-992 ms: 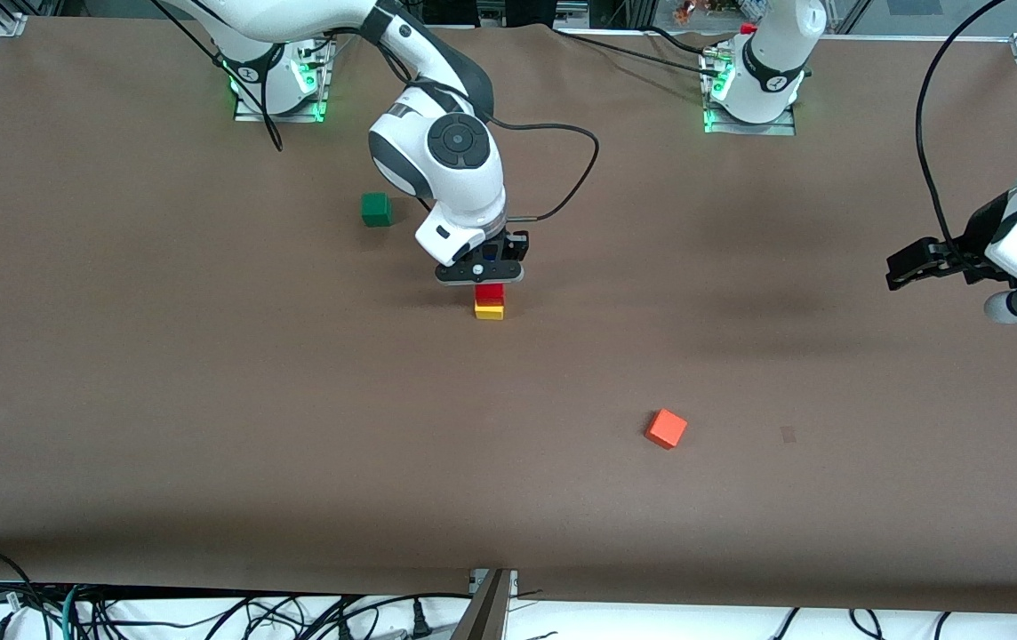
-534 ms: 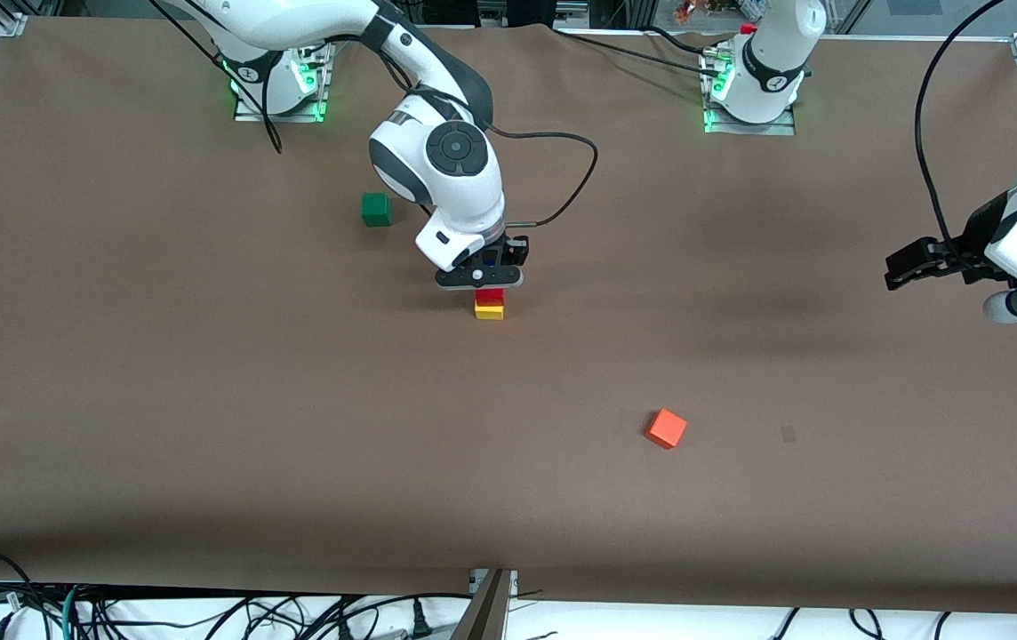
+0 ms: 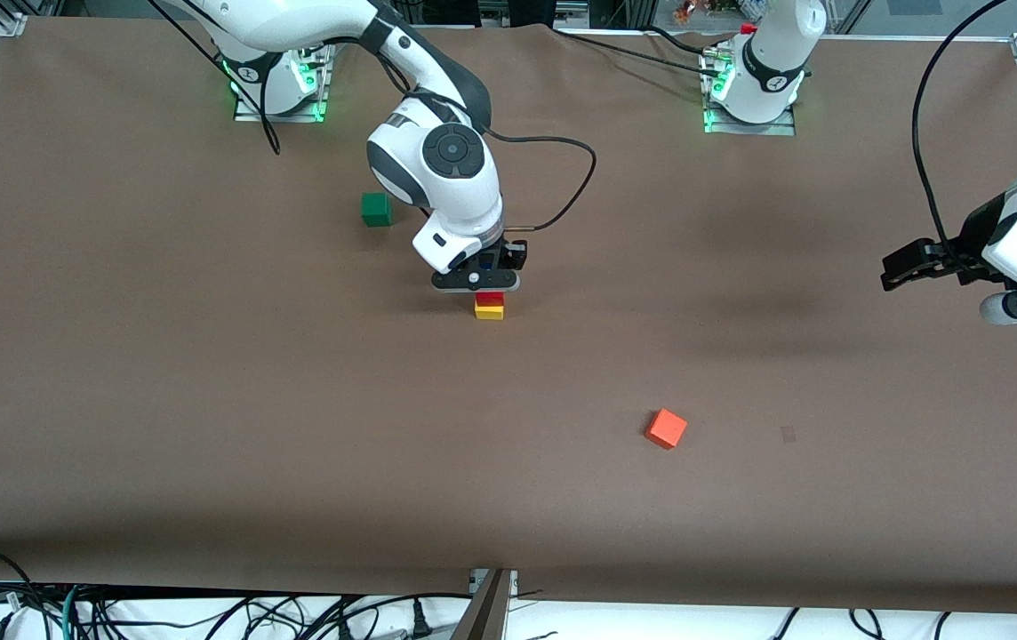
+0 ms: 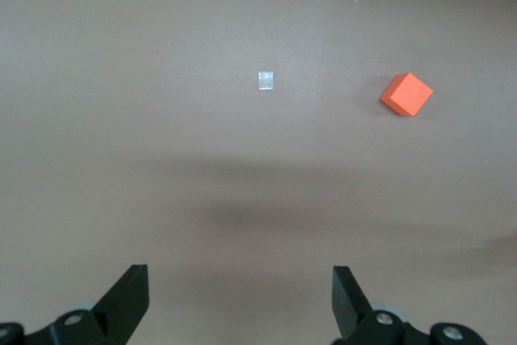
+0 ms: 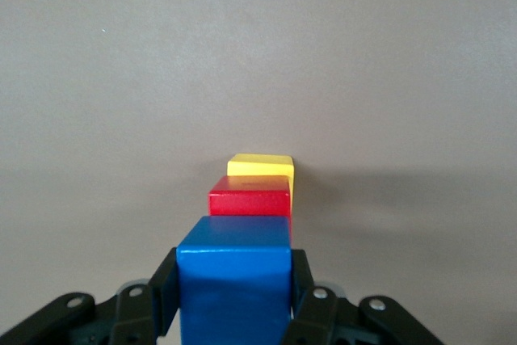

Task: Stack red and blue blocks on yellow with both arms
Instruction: 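Lower the blue cube onto the red cube and open the right gripper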

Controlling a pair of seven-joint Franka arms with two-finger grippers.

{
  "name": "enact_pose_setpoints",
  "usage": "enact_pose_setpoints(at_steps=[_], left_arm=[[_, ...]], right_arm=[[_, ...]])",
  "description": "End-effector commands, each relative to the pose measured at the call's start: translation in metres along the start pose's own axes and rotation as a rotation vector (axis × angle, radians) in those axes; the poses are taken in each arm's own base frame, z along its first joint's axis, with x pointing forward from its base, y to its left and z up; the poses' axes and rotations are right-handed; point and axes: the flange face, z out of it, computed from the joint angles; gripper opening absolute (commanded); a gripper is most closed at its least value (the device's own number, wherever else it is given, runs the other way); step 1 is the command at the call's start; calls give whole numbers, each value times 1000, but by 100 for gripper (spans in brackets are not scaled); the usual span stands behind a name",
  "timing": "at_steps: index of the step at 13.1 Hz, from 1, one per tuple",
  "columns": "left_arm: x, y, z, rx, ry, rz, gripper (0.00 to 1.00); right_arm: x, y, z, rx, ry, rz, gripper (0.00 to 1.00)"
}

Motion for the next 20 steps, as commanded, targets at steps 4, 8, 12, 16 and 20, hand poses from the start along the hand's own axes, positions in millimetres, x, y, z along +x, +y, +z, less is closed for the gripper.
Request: enact_pose_setpoints(at_steps=[4, 8, 12, 16, 20], left_arm=[[5, -3, -2, -35, -6, -1, 100], [5, -3, -2, -35, -6, -1, 100], [5, -4, -2, -39, -7, -2, 100], [5, -3, -2, -39, -7, -2, 100], [4, -3, -2, -41, -7, -2, 100]], right_arm=[[2, -3, -1, -3, 34, 3, 44], [4, -3, 5, 1, 49, -9, 44], [3, -3, 9, -2, 43, -9, 45], [5, 0, 8, -3, 40, 2, 100], [13, 4, 1, 5, 42, 85, 100]])
